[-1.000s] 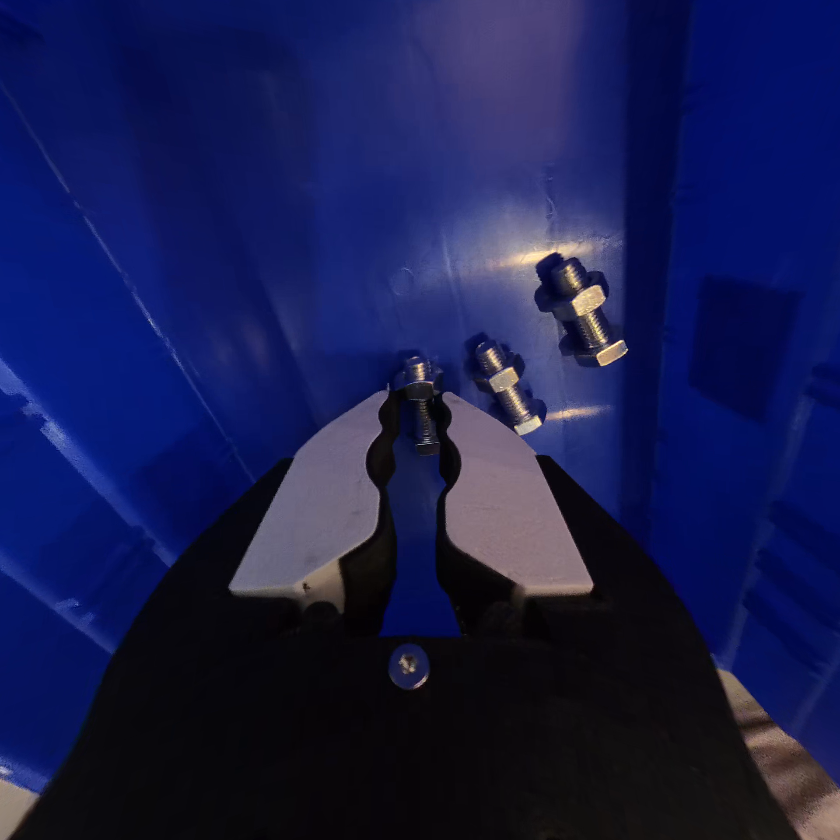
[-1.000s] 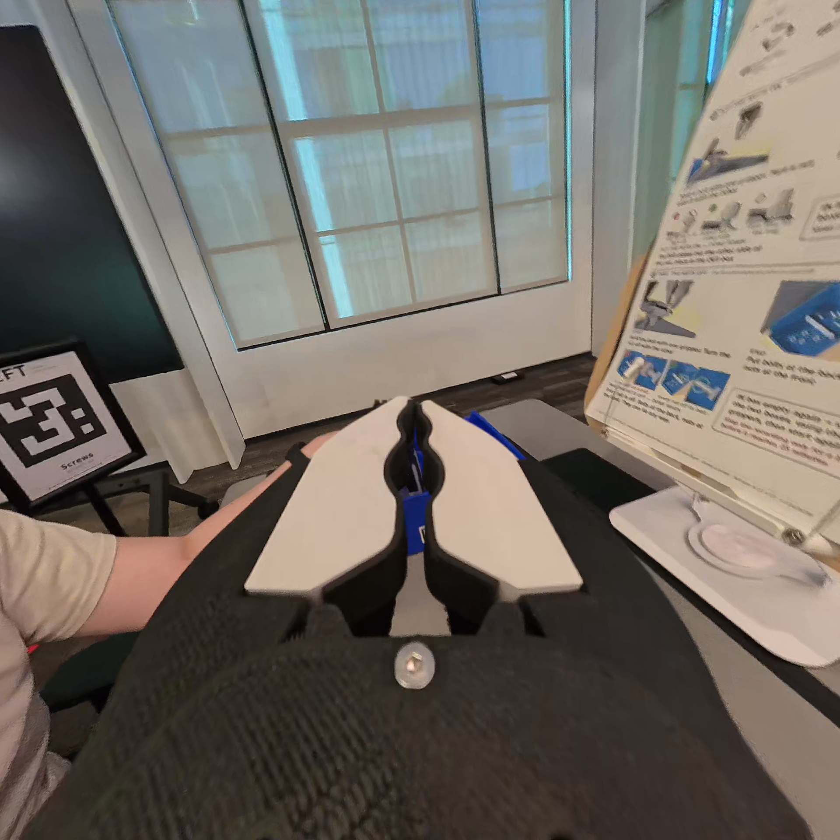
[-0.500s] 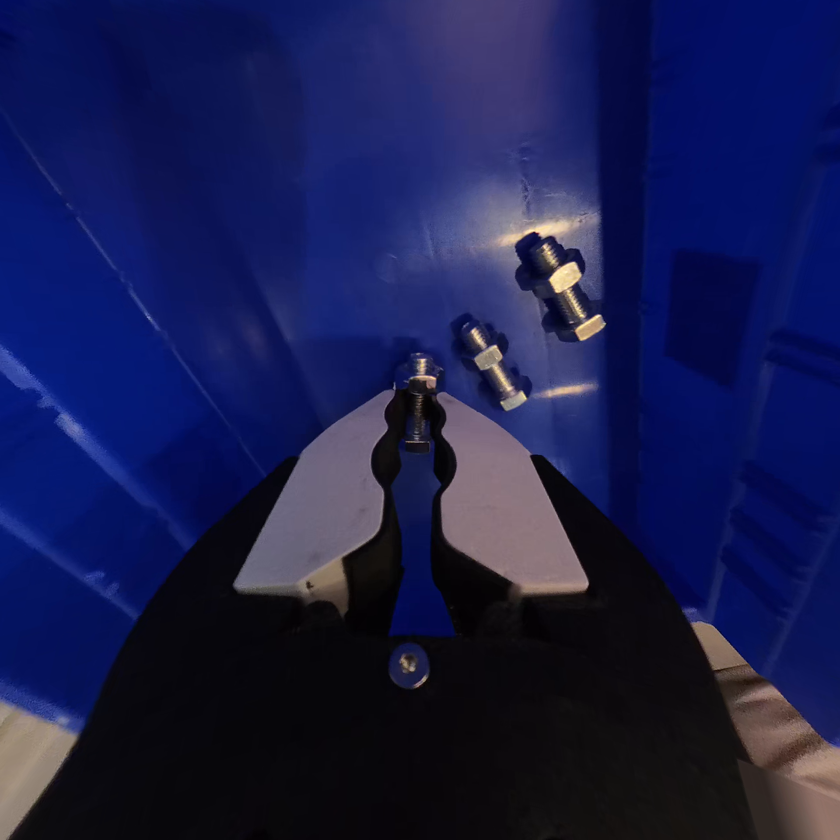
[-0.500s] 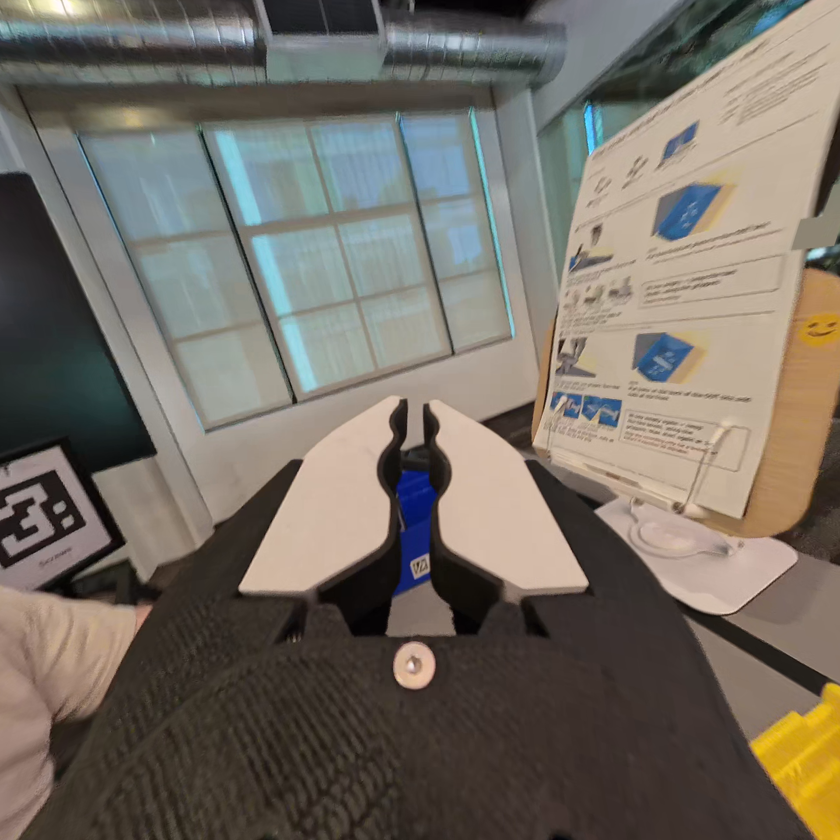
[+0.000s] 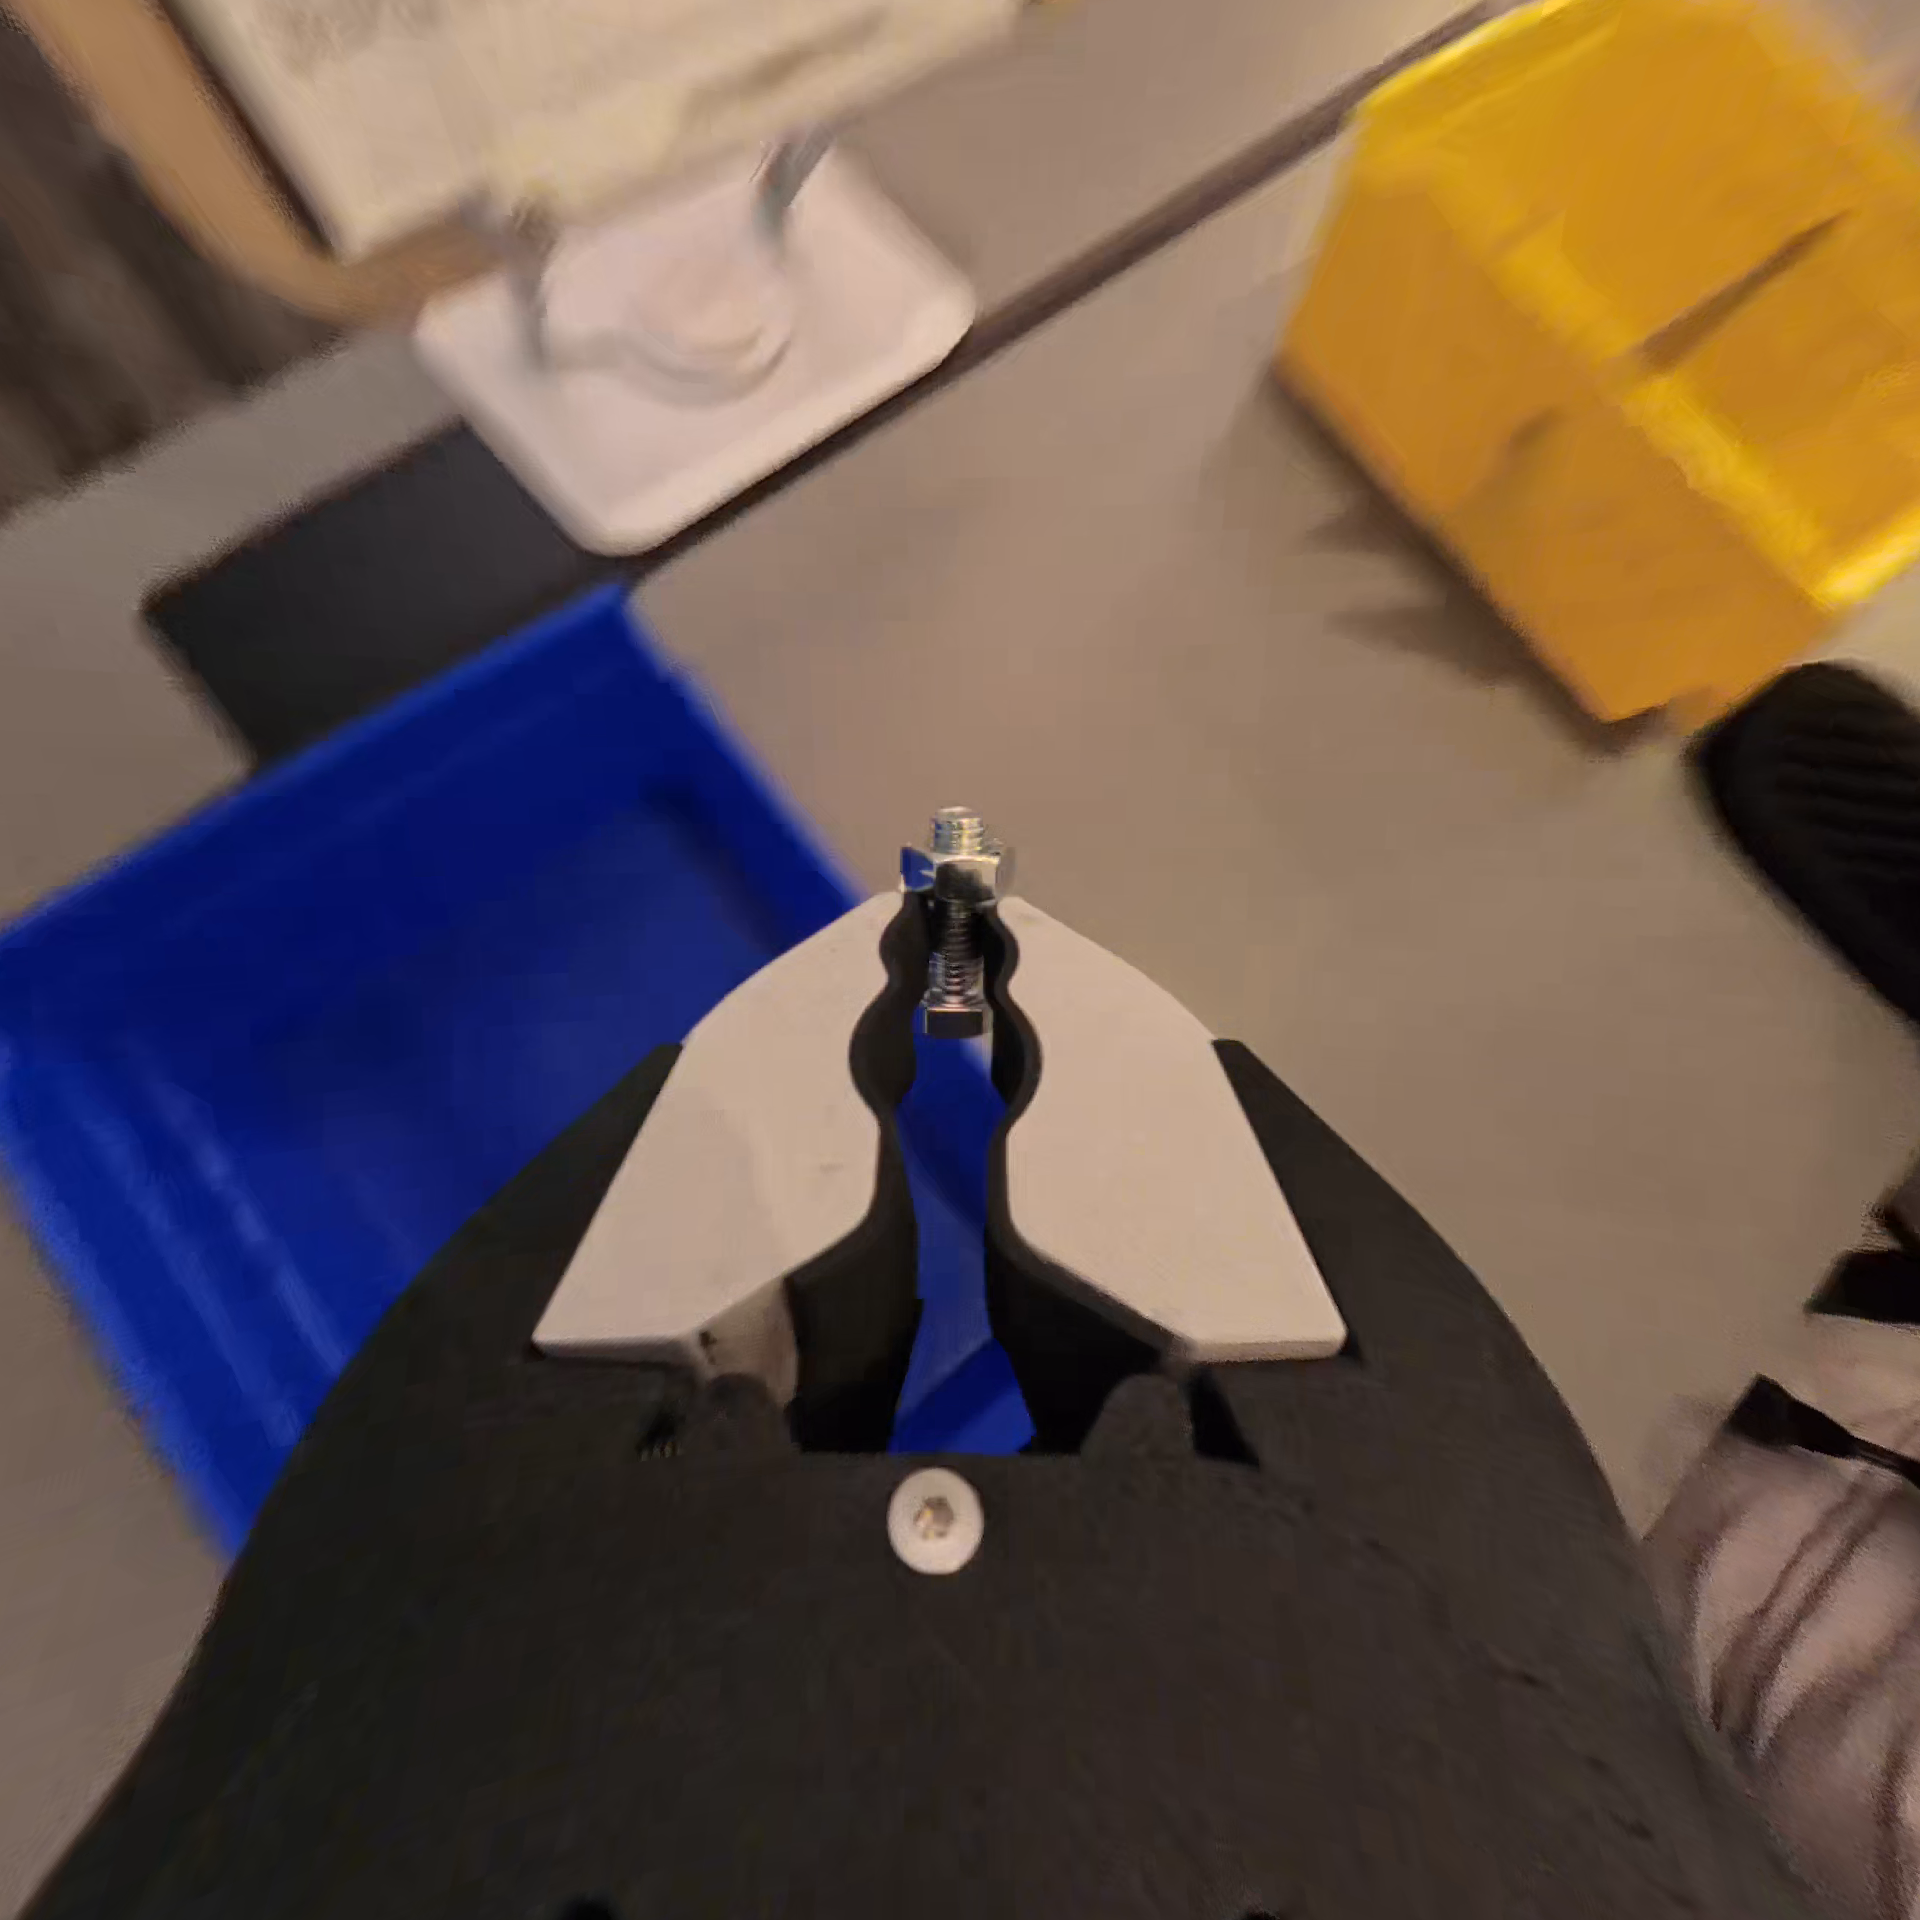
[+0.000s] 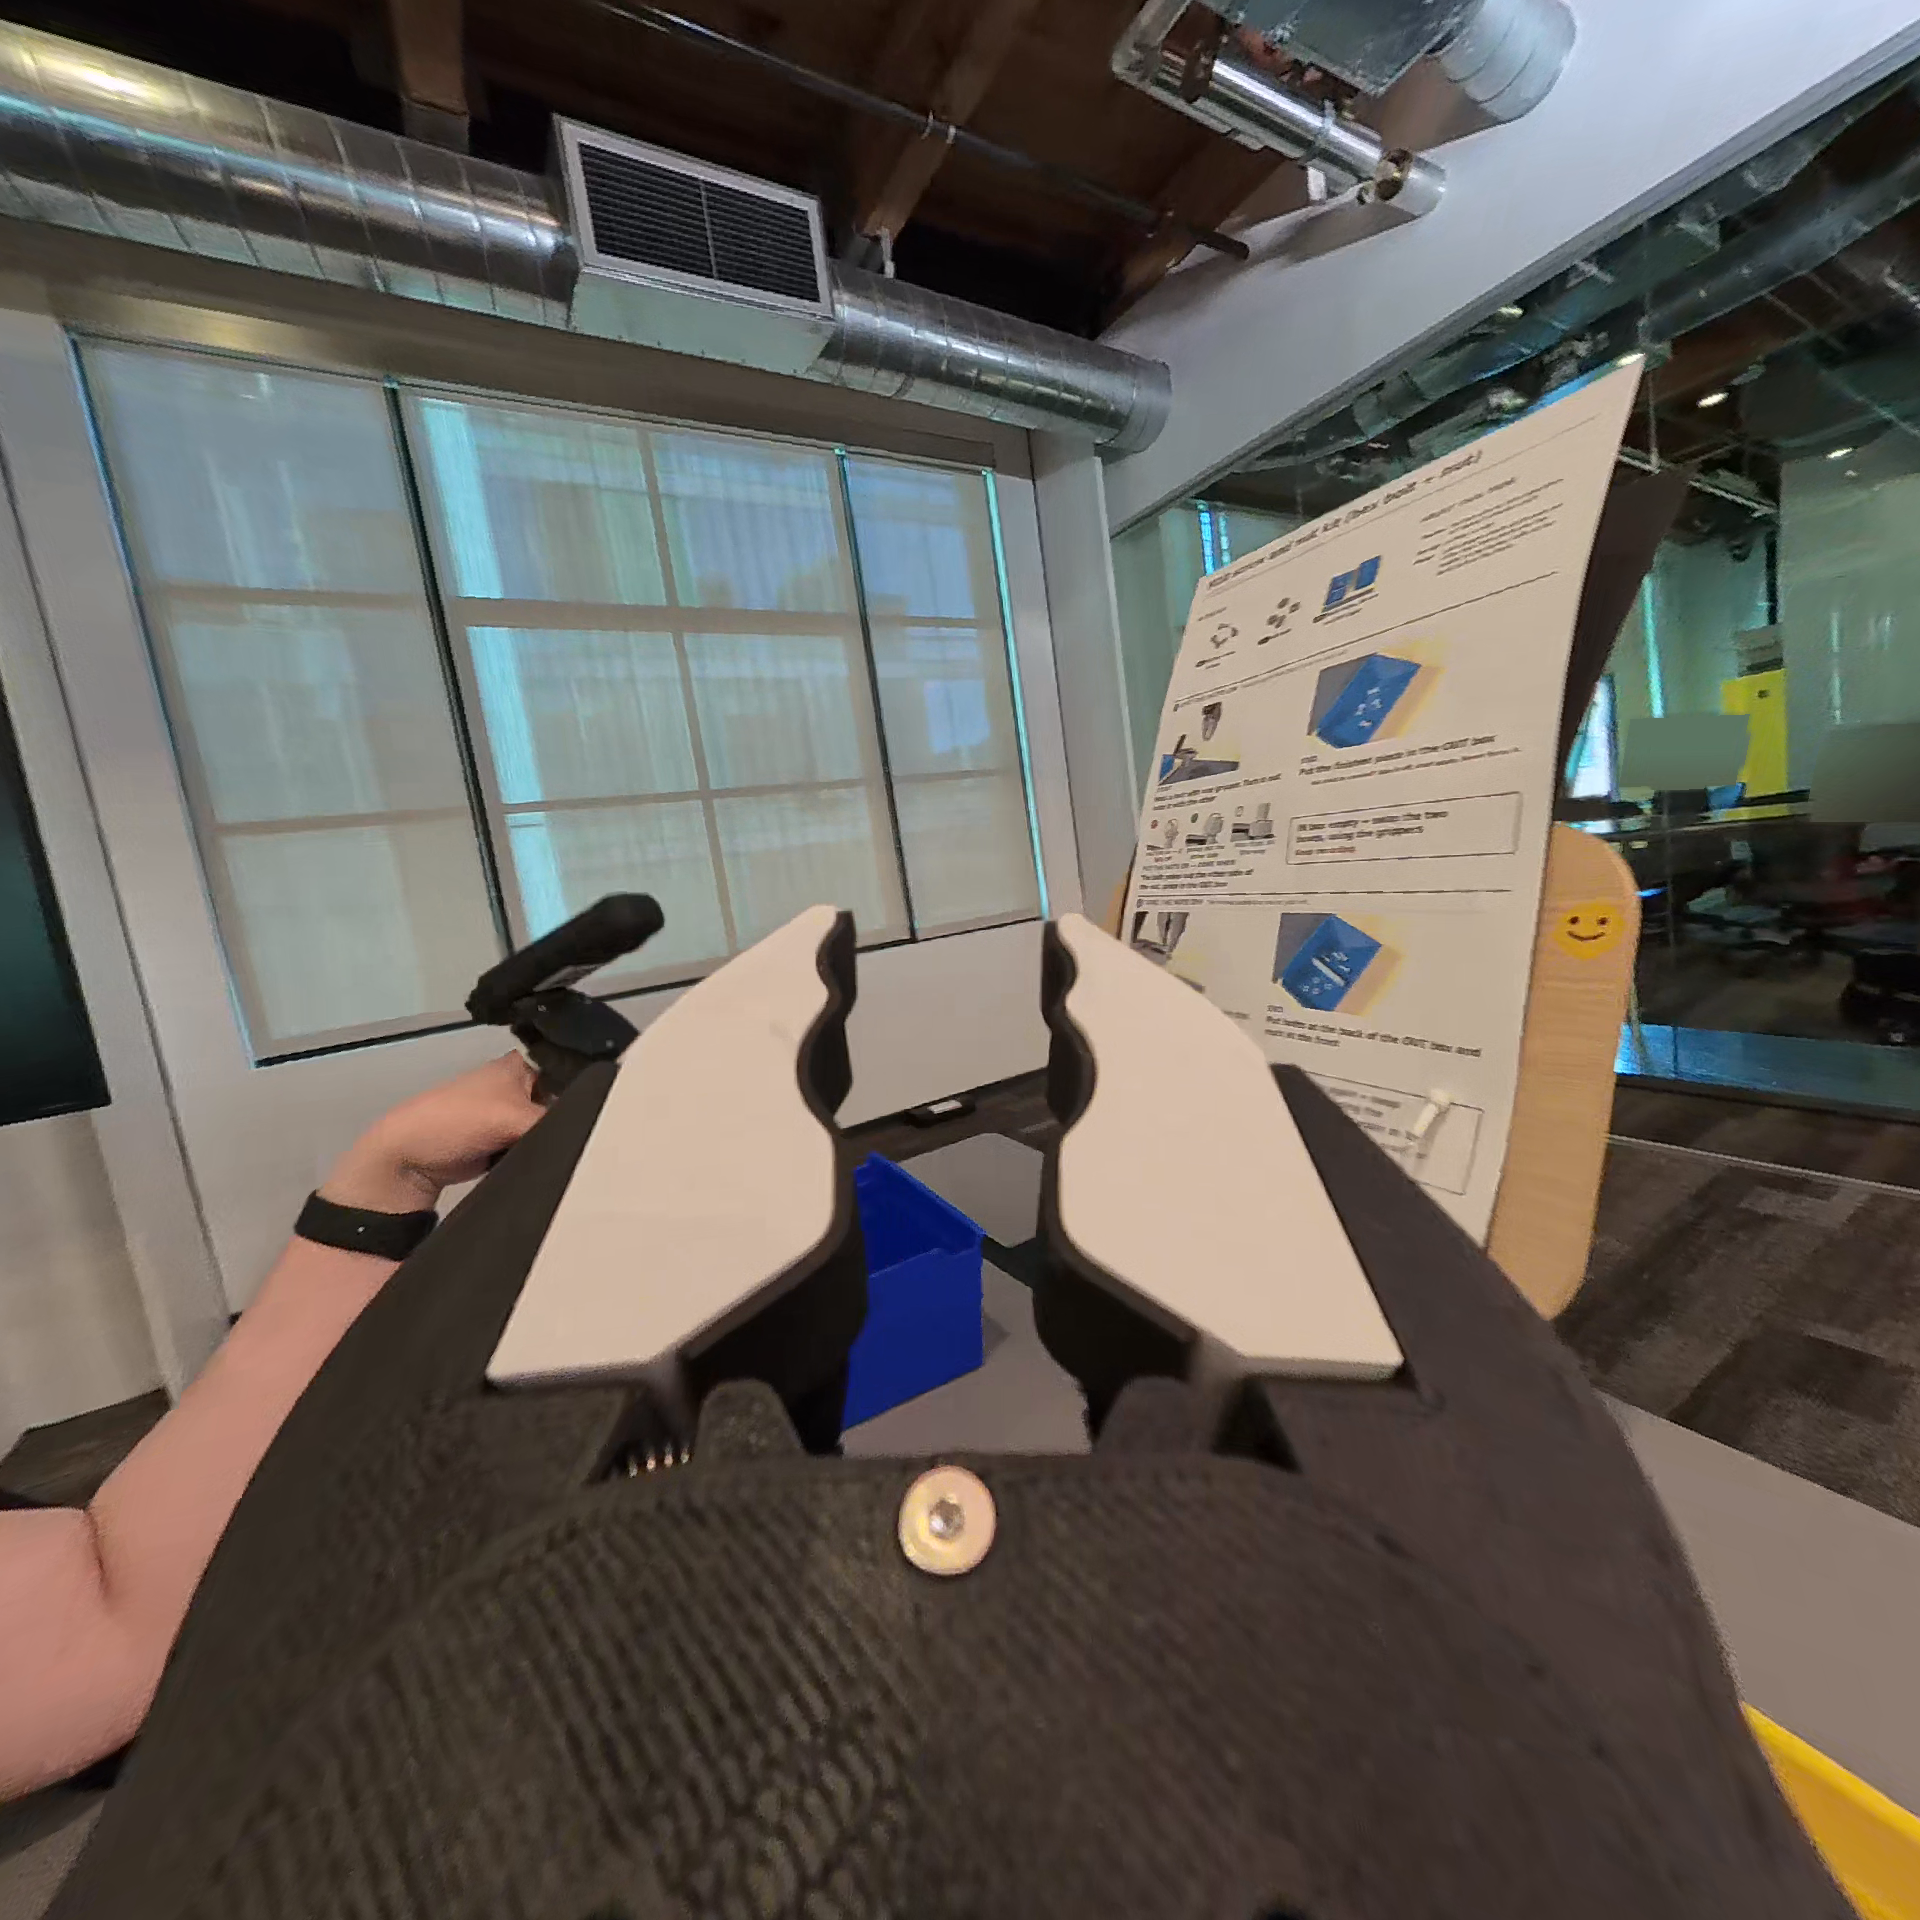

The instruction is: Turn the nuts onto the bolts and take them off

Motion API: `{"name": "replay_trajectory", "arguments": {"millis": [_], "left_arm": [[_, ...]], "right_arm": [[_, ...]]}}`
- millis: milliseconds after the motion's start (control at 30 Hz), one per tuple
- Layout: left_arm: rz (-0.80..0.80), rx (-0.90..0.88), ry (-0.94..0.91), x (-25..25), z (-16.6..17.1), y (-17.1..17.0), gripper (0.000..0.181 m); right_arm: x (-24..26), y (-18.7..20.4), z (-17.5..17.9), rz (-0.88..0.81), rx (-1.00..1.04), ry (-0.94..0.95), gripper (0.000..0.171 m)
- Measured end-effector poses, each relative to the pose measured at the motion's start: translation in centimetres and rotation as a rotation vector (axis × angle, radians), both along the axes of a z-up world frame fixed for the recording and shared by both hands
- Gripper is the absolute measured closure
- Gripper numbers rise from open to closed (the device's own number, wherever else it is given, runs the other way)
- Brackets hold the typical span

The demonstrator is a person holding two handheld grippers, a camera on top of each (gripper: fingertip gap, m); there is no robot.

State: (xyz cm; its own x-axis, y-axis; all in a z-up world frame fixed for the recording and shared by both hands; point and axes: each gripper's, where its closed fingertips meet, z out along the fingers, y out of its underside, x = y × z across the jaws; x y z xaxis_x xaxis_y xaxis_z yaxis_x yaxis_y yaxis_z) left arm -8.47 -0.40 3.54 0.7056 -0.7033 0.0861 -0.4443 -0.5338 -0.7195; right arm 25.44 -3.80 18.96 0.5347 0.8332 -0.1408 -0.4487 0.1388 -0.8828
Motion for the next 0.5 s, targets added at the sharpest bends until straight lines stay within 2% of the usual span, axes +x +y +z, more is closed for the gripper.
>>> {"name": "replay_trajectory", "arguments": {"millis": [67, 167, 200, 267, 367, 467, 500], "left_arm": [[-0.139, 0.099, -0.142, 3.2, 3.2, -1.5, 0.172], [-0.283, 0.23, -0.385, 7.4, 7.8, -3.4, 0.172], [-0.332, 0.247, -0.473, 8.8, 9.0, -4.1, 0.172], [-0.468, 0.232, -0.635, 12.1, 10.6, -6.5, 0.172], [-0.653, 0.149, -0.714, 15.5, 11.0, -10.2, 0.172], [-0.692, 0.155, -0.71, 16.5, 11.1, -11.4, 0.172], [-0.687, 0.167, -0.71, 16.6, 11.1, -11.5, 0.172]], "right_arm": [[-0.2, 0.4, -0.6, 0.059, -0.021, 0.034, 0.138], [0.5, 1.2, -1.2, 0.186, -0.075, 0.178, 0.168], [1.0, 1.4, -1.2, 0.237, -0.09, 0.251, 0.171], [2.8, 2.4, -1.5, 0.315, -0.142, 0.406, 0.171], [4.8, 2.6, -1.5, 0.495, -0.164, 0.568, 0.171], [5.3, -0.7, 0.3, 0.752, -0.056, 0.627, 0.169], [5.3, -2.0, 1.1, 0.812, -0.009, 0.632, 0.16]]}}
